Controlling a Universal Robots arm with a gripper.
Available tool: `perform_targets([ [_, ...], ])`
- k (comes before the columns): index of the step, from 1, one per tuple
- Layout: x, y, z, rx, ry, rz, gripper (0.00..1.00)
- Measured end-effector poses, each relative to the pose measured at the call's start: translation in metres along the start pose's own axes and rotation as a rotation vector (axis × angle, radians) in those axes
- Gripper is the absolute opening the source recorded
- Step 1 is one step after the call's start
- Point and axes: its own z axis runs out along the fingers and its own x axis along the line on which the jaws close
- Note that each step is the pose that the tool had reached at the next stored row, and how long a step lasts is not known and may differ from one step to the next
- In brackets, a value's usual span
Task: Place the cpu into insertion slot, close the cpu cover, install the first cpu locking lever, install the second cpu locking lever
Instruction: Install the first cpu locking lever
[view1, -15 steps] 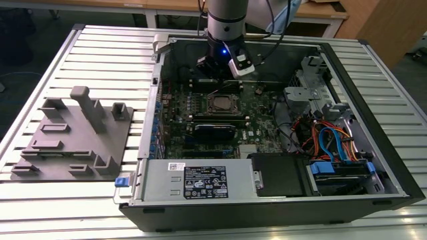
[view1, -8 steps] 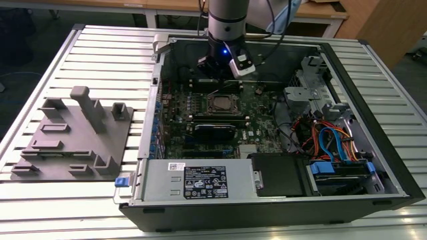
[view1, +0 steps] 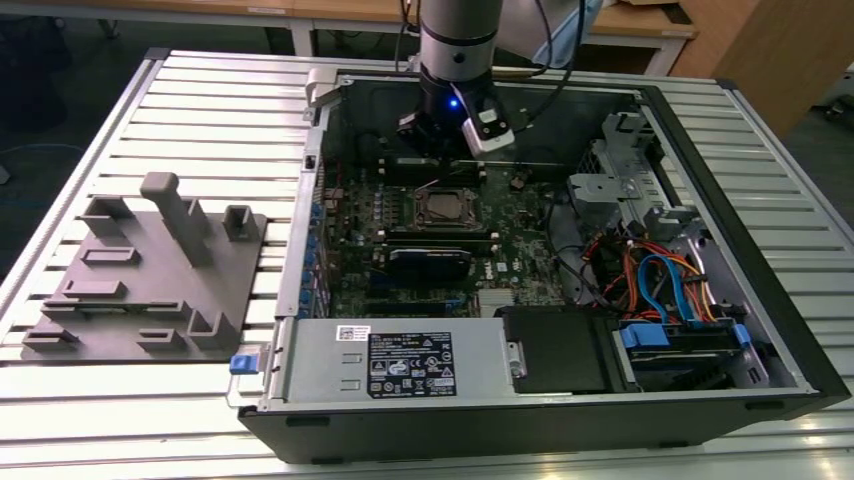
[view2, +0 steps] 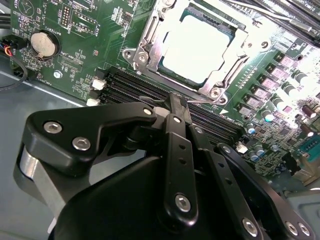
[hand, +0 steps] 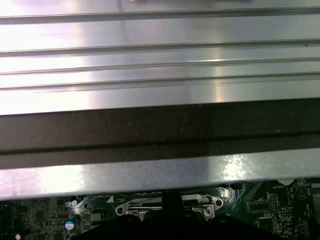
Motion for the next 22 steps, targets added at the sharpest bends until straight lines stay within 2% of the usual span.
perform_targets([
  [12,-0.0015,-0.0002,0.0035,0.0001,0.0001,0.000,0.10],
  [22,-0.0058,0.0000,0.0051,-0.0001,0.0003,0.000,0.10],
])
